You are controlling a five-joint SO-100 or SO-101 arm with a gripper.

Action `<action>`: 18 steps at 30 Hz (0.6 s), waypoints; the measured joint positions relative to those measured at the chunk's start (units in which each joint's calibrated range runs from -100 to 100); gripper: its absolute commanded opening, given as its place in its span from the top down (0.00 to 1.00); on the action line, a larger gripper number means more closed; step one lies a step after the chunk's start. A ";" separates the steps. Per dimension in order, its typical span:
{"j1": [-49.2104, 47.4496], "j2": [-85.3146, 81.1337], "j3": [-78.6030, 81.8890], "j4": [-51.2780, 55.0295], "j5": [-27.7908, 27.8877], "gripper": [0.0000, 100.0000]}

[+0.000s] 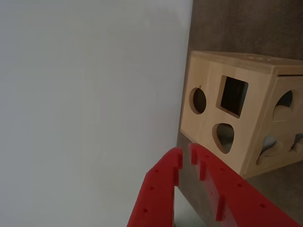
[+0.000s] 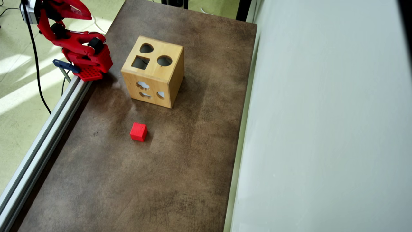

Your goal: Pick and place the red cube on the square hole

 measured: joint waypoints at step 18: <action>17.25 42.97 -12.64 0.00 0.00 0.97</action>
